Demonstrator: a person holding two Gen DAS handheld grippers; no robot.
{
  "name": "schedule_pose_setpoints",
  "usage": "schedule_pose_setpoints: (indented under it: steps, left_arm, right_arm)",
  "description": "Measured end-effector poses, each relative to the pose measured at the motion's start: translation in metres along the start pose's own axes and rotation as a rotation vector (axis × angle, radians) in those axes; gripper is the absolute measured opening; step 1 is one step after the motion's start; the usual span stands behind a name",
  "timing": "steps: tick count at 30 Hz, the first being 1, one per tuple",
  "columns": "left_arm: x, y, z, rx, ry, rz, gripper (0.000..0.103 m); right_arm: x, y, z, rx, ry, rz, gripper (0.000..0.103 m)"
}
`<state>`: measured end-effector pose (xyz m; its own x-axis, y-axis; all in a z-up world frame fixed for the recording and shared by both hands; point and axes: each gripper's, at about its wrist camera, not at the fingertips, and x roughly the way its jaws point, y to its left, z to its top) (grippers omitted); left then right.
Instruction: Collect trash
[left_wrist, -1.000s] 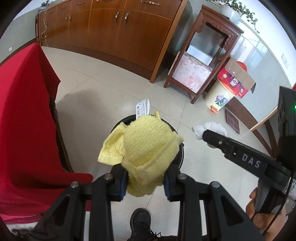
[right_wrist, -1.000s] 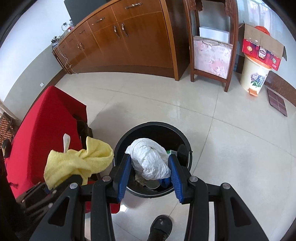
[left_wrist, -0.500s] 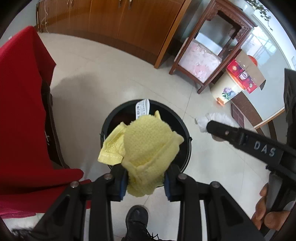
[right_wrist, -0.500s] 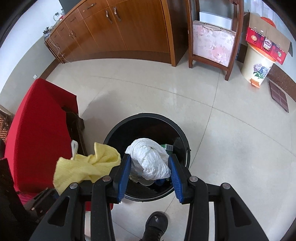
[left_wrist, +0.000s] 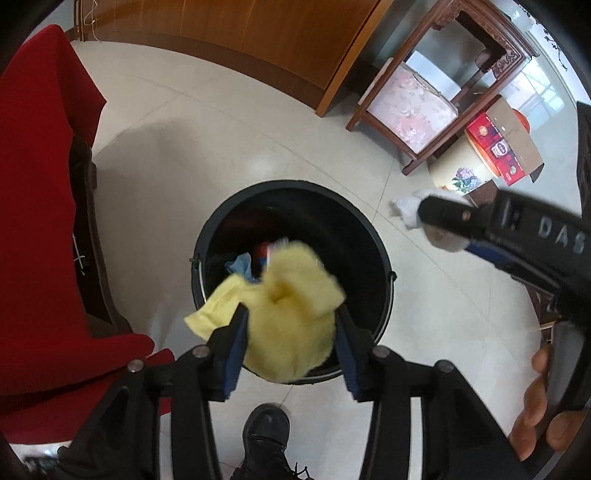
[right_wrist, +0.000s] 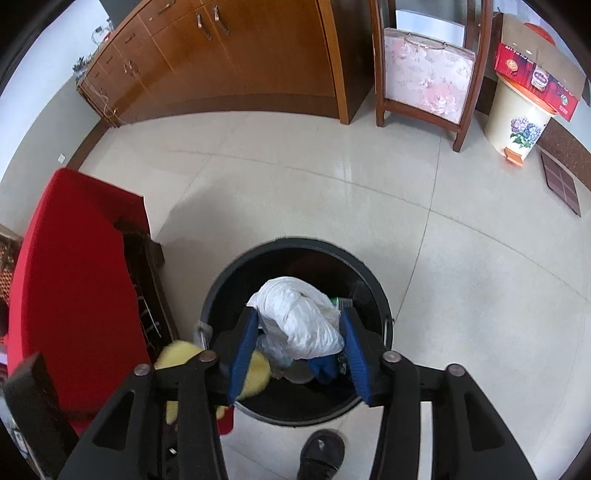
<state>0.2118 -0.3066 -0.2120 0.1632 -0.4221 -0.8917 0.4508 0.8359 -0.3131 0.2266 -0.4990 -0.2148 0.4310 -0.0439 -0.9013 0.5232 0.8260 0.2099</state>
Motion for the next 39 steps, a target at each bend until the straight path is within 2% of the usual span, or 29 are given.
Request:
schedule_pose_setpoints:
  steps: [4, 8, 16, 23, 26, 31, 34, 39]
  left_arm:
    - [-0.01, 0.002, 0.001, 0.016, -0.044, 0.002, 0.053]
    - [-0.02, 0.006, 0.004, 0.027, -0.079, 0.005, 0.054]
    - [-0.06, 0.012, -0.003, 0.05, -0.181, 0.056, 0.054]
    - [-0.12, 0.022, -0.018, 0.03, -0.285, 0.103, 0.054]
    - [-0.152, 0.028, -0.029, 0.02, -0.341, 0.137, 0.054]
    - [-0.204, 0.041, -0.054, -0.008, -0.432, 0.206, 0.063]
    - [-0.238, 0.052, -0.076, -0.041, -0.484, 0.241, 0.07]
    - [-0.278, 0.065, -0.109, -0.088, -0.539, 0.288, 0.075]
  right_arm:
    - [-0.011, -0.001, 0.006, 0.03, -0.058, 0.008, 0.053]
    - [-0.023, -0.002, 0.008, 0.046, -0.1, 0.014, 0.053]
    - [-0.026, 0.002, 0.006, 0.027, -0.109, 0.012, 0.053]
    - [-0.031, 0.018, -0.003, -0.031, -0.104, 0.06, 0.054]
    - [-0.032, 0.031, -0.013, -0.06, -0.068, 0.105, 0.057]
    - [-0.045, 0.068, -0.045, -0.133, -0.023, 0.193, 0.058]
    - [-0.066, 0.095, -0.077, -0.19, -0.014, 0.247, 0.063]
    - [-0.125, 0.136, -0.129, -0.305, -0.056, 0.295, 0.069]
